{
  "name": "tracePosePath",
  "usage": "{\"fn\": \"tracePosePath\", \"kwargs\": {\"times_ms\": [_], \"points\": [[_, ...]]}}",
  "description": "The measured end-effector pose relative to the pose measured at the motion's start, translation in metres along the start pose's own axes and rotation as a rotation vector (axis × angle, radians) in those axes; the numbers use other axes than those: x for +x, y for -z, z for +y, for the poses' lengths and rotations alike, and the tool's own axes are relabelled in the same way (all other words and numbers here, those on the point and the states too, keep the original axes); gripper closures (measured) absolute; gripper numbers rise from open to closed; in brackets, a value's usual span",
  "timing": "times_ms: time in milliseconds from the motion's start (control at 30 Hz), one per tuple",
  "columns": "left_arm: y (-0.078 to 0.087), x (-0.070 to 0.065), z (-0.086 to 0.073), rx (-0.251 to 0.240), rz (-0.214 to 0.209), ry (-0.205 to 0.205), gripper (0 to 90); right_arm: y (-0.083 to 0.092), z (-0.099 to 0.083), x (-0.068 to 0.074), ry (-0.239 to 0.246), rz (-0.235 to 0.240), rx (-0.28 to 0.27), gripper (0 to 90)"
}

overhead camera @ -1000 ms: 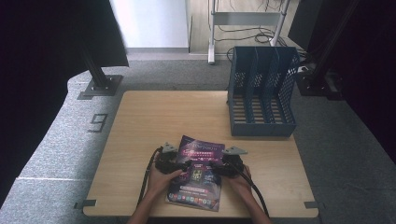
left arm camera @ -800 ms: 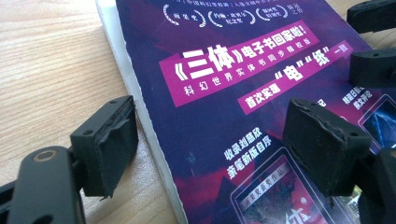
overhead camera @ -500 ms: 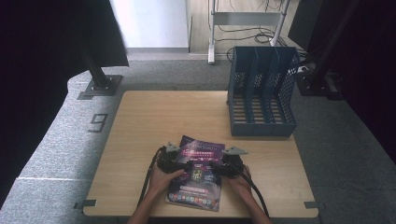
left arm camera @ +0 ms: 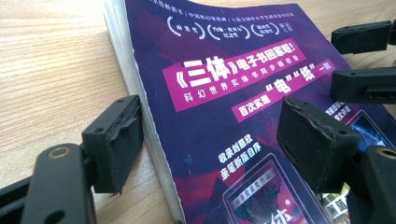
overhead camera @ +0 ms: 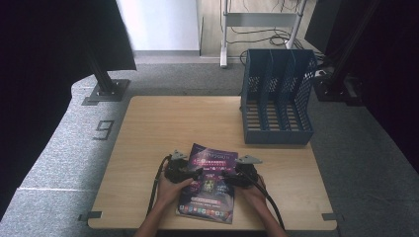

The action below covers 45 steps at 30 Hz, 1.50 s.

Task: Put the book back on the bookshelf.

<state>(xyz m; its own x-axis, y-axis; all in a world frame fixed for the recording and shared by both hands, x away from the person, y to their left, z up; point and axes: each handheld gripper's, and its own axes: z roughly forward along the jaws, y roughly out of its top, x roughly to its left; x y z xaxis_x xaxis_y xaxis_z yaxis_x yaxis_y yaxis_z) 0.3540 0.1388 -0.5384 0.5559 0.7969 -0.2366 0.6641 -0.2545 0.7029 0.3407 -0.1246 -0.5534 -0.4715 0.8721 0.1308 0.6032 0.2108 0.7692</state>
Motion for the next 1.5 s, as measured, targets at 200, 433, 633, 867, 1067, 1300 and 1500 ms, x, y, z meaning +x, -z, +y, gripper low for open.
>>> {"fn": "tracePosePath", "kwargs": {"times_ms": [200, 433, 633, 867, 1067, 1300, 1500], "points": [[0.006, -0.004, 0.002, -0.031, -0.028, -0.006, 25.2, 0.000, 0.000, 0.000, -0.004, -0.004, 0.000, 27.3], [0.000, -0.024, 0.003, -0.017, -0.033, -0.093, 29.2, 0.000, 0.000, 0.000, -0.005, -0.004, 0.000, 27.4], [0.001, -0.021, 0.005, -0.023, -0.033, -0.085, 32.3, 0.000, 0.000, 0.000, -0.005, -0.004, 0.000, 27.3], [-0.005, -0.021, 0.004, -0.047, 0.024, -0.086, 41.6, 0.000, 0.000, 0.000, -0.004, -0.005, 0.000, 27.3], [-0.007, -0.024, 0.001, -0.047, 0.058, -0.112, 54.1, 0.000, 0.000, 0.000, -0.004, -0.004, 0.000, 27.3], [-0.005, -0.026, -0.003, -0.086, 0.077, -0.128, 69.6, 0.000, 0.000, 0.000, -0.005, -0.004, 0.000, 27.3], [-0.002, -0.030, -0.003, -0.114, 0.067, -0.151, 78.2, 0.000, 0.000, 0.000, -0.007, -0.004, 0.001, 27.3]]}}
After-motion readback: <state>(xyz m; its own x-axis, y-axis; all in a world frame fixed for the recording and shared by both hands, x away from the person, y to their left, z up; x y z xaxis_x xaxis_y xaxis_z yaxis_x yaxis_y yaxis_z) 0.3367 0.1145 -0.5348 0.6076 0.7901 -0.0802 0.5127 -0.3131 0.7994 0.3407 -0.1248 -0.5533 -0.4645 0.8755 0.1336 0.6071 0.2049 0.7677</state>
